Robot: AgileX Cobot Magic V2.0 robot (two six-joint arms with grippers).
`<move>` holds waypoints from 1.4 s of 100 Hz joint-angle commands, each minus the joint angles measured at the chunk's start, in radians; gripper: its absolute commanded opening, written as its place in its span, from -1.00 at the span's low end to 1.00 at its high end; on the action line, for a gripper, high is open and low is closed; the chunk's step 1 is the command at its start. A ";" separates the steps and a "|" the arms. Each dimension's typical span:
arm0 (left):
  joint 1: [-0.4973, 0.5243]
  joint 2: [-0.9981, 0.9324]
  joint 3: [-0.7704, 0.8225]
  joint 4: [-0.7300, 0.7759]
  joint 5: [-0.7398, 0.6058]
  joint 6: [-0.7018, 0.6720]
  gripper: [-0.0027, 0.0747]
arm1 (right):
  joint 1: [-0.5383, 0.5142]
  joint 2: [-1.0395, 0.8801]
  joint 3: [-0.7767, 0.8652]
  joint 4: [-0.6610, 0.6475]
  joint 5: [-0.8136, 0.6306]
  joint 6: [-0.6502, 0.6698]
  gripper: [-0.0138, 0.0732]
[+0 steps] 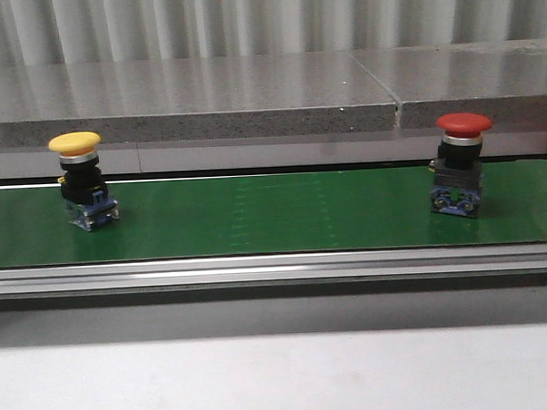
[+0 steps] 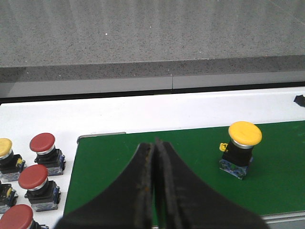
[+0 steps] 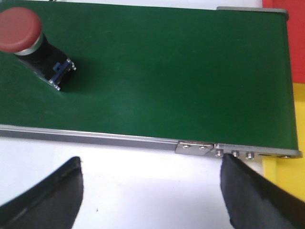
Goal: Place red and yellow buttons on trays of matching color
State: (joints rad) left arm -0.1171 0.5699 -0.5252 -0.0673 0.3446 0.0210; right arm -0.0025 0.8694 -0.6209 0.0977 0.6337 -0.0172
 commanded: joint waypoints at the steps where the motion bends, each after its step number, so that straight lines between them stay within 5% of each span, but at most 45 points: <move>1: -0.008 -0.002 -0.027 -0.010 -0.078 -0.003 -0.98 | 0.008 0.000 -0.041 0.009 -0.042 -0.008 0.77; 83: -0.008 -0.002 -0.027 -0.010 -0.078 -0.003 -0.98 | 0.102 0.534 -0.417 0.007 0.038 -0.050 0.73; 102: -0.008 -0.002 -0.027 -0.010 -0.078 -0.003 -0.98 | 0.102 0.627 -0.457 0.003 0.017 -0.050 0.40; 123: -0.008 -0.002 -0.027 -0.010 -0.078 -0.003 -0.98 | 0.097 0.645 -0.490 0.000 0.041 -0.050 -0.29; 140: -0.008 -0.002 -0.027 -0.010 -0.078 -0.003 -0.98 | 0.029 0.645 -0.572 0.000 0.122 -0.050 -0.34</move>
State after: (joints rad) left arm -0.1171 0.5699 -0.5252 -0.0673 0.3446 0.0210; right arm 0.0679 1.5479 -1.1225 0.1072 0.7495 -0.0575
